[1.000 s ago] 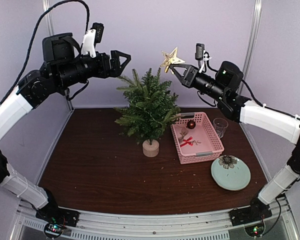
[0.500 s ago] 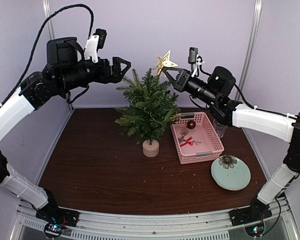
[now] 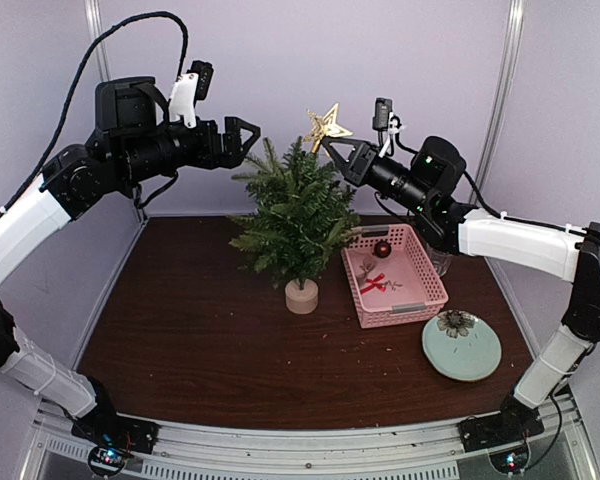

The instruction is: Decorate the small christmas tree

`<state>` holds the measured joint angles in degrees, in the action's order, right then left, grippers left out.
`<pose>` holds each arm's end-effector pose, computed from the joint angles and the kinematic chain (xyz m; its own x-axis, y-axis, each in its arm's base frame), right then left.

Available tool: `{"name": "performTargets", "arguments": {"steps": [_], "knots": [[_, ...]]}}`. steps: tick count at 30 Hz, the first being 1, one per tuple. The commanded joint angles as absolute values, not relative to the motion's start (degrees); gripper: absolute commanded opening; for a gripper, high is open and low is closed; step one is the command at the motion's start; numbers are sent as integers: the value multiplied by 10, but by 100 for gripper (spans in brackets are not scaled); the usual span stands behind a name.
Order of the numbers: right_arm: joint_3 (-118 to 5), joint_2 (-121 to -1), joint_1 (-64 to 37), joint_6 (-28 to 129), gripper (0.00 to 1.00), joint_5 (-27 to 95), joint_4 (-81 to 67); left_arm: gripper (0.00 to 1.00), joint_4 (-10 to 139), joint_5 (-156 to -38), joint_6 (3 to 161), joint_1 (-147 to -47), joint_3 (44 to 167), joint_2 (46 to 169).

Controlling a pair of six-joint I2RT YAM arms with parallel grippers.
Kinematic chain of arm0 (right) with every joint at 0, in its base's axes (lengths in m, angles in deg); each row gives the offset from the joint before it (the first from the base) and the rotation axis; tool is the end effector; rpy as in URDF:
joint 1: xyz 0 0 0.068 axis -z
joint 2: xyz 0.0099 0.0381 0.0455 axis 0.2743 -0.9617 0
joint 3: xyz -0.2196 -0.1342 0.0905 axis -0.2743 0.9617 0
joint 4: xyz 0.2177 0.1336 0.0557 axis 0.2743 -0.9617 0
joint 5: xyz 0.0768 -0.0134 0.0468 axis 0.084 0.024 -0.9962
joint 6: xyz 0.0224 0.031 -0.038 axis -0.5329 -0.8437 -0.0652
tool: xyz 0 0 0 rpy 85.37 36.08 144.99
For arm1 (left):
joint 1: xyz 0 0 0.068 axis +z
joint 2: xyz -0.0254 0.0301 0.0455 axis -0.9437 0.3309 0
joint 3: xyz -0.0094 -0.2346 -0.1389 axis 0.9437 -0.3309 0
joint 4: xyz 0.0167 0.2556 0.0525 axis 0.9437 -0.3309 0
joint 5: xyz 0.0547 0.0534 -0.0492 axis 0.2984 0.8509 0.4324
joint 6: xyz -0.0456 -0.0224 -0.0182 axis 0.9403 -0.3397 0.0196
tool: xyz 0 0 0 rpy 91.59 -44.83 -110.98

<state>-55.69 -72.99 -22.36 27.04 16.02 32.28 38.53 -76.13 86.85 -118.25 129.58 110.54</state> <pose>0.2928 0.2506 0.3934 -0.2086 0.4117 -0.8871 -0.8940 0.2875 0.3436 0.2033 -0.2108 0.4896 -0.2386 -0.1469 -0.9599 0.5281 0.8099 -0.2552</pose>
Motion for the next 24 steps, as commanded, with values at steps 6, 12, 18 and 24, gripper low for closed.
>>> {"name": "performTargets", "arguments": {"steps": [6, 12, 18, 24], "knots": [[-541, -736, -231, 259, 0, 148, 356, 98, 407, -770, 867, -1172, 1294, 1101], [-544, -735, -232, 248, 0, 145, 370, 98, 408, -775, 869, -1169, 1294, 1103], [-543, -742, -233, 241, 0, 143, 382, 97, 410, -777, 869, -1168, 1294, 1102], [-532, -736, -238, 264, 0, 150, 359, 98, 409, -777, 870, -1166, 1290, 1099]]}}
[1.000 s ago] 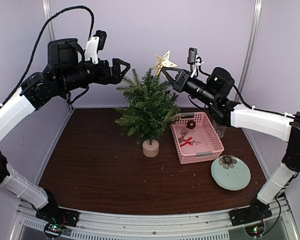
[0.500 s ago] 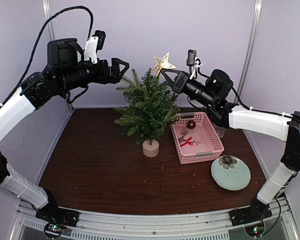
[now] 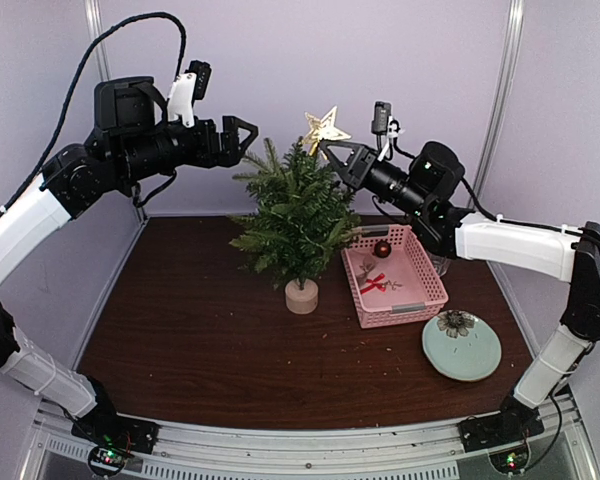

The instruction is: Decorate the small christmas tree

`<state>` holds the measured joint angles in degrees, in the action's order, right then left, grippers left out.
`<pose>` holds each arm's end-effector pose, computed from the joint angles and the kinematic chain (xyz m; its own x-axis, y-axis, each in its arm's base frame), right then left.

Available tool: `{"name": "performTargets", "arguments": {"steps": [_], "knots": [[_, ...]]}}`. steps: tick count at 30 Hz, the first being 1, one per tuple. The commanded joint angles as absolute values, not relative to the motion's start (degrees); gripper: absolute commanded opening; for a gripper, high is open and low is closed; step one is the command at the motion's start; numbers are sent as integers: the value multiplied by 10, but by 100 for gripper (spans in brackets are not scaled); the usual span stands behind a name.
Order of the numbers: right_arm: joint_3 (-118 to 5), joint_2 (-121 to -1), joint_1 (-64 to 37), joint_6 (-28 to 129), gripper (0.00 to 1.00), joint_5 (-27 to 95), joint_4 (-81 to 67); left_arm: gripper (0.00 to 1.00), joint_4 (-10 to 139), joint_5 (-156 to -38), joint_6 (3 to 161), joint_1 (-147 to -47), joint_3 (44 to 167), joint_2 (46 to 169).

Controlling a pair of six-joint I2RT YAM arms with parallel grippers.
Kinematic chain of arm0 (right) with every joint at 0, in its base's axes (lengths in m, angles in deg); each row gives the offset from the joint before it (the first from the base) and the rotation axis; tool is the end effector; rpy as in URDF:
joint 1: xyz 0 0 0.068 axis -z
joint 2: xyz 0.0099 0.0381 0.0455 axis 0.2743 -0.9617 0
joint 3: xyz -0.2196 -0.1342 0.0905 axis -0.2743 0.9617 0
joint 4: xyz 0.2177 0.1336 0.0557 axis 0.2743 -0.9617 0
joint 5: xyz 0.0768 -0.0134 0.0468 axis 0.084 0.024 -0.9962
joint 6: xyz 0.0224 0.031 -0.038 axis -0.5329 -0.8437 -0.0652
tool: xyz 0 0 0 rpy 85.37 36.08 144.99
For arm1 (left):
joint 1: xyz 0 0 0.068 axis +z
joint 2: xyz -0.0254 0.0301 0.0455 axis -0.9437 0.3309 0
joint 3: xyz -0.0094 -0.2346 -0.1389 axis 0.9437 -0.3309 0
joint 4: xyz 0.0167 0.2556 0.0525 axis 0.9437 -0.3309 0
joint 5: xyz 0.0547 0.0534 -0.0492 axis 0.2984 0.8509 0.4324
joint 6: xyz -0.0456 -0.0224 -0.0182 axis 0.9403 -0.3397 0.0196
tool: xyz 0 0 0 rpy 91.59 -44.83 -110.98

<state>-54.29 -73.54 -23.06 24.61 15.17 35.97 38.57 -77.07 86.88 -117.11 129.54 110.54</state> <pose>0.2897 0.2547 0.3877 -0.2339 0.4302 -0.8719 -0.9011 0.2410 0.3606 0.2072 -0.2073 0.4895 -0.2397 -0.1494 -0.9593 0.5247 0.8114 -0.2575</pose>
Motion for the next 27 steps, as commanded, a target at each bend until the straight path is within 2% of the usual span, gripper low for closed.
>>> {"name": "performTargets", "arguments": {"steps": [1, 27], "knots": [[-530, -735, -239, 269, 0, 150, 355, 98, 409, -778, 870, -1166, 1289, 1098], [-502, -723, -252, 356, 0, 149, 294, 98, 409, -783, 876, -1165, 1283, 1099]]}}
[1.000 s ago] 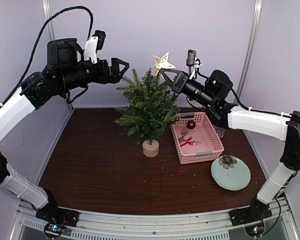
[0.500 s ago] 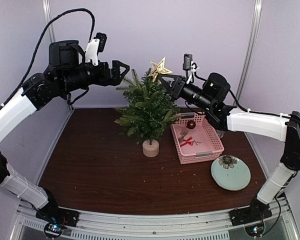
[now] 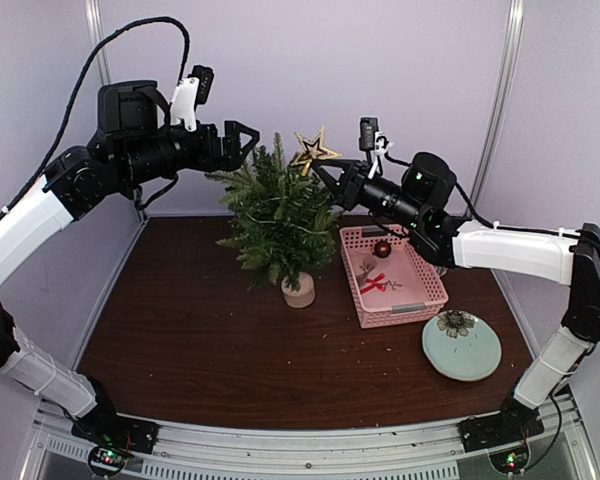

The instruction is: Decorate the small christmas tree

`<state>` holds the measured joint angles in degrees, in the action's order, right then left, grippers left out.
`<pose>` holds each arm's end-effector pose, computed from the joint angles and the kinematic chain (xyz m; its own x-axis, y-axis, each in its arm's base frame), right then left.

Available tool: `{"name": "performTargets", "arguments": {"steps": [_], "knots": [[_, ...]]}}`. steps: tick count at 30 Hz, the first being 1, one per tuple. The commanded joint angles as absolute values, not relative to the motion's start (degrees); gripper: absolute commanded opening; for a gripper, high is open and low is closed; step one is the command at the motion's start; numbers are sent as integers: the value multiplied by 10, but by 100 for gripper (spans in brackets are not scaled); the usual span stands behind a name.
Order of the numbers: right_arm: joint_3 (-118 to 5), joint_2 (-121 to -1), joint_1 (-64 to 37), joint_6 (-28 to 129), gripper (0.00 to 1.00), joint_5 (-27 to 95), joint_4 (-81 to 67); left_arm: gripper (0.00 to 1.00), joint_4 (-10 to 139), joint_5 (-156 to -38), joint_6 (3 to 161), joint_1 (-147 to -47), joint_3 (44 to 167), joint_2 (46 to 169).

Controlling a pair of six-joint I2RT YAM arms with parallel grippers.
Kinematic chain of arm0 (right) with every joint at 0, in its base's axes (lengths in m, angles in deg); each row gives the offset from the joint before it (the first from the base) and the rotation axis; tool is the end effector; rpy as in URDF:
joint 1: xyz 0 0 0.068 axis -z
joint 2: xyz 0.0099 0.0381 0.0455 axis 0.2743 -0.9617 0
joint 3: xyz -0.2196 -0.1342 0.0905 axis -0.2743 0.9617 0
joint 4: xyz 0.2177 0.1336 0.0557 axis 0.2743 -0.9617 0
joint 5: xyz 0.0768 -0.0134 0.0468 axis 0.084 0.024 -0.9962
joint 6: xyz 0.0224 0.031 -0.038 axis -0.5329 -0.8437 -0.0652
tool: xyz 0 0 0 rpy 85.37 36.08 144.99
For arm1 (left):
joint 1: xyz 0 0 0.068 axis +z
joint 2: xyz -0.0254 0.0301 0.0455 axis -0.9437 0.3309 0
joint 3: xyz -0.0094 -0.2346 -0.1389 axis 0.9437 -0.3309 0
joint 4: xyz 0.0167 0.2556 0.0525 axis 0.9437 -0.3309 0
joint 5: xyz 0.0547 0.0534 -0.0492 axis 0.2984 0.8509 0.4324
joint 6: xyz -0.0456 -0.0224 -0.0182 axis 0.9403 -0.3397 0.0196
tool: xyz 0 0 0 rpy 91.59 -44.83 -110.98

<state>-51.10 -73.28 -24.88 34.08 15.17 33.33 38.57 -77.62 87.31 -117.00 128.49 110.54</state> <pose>0.2817 0.2640 0.3652 -0.1628 0.3230 -0.9323 -0.9191 0.2939 0.2623 0.2088 -0.2087 0.4835 -0.2577 -0.1417 -0.9558 0.5255 0.8095 -0.2618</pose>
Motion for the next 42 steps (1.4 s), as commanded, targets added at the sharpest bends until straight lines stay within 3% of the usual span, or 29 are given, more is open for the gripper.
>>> {"name": "performTargets", "arguments": {"steps": [1, 10, 14, 20, 30, 42], "knots": [[-504, -723, -252, 357, 0, 150, 293, 98, 408, -782, 875, -1165, 1284, 1099], [-519, -736, -251, 359, 0, 157, 287, 94, 228, -811, 858, -1120, 1397, 1133], [-525, -740, -250, 363, 0, 160, 278, 87, 167, -862, 856, -1086, 1420, 1145], [-523, -733, -245, 366, 0, 163, 269, 82, 222, -948, 881, -1062, 1365, 1123], [-497, -717, -228, 346, 0, 155, 293, 81, 235, -983, 897, -1061, 1368, 1153], [-494, -717, -220, 342, 3, 147, 297, 62, 266, -1046, 916, -1062, 1381, 1188]]}}
